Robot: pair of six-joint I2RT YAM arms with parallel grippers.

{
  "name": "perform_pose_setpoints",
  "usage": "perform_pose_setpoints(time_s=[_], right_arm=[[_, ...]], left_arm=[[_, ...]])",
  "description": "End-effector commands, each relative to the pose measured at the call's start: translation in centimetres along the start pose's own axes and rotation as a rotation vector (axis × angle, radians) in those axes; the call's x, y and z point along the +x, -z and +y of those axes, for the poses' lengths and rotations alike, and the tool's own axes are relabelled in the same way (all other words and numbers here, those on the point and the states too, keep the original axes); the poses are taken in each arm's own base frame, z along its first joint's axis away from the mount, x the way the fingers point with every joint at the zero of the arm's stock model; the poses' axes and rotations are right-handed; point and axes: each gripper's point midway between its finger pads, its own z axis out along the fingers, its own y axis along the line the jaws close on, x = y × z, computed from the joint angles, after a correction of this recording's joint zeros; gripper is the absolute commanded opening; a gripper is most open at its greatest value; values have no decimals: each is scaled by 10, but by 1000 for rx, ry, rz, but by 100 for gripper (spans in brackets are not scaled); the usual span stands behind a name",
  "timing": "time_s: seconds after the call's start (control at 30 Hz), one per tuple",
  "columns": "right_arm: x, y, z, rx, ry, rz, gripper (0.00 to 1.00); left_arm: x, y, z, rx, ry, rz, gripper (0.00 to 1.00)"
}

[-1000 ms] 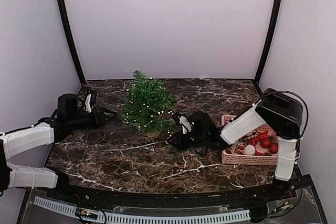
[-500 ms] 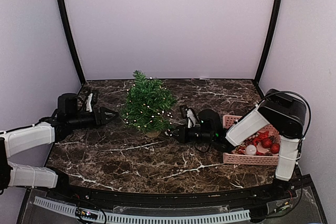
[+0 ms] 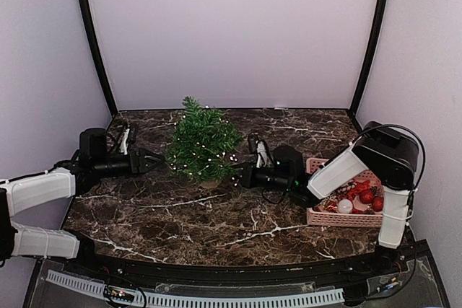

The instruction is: Decorate the small christmas tree

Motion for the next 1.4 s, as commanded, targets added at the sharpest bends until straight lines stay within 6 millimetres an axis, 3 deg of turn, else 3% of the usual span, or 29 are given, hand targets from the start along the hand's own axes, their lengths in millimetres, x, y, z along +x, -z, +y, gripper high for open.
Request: perform_pose_setpoints(time_s=[0.0,0.57,1.03,1.37], right_arm=[[-23,-9,7,-32,17,-83,10],[-28,-24,2,-29,9,-99,10],[-29,-21,-1,-18,-4,-114,9],[-25,-25,-3,-26,-24,-112,9]], left_arm=[[-4,0,-13,64,-47,7,67],[3,-9,-25,154,-62,76,67],[20,-24,-27,153,-72,164,62],[26,-30,-22,124,-74,194,32]])
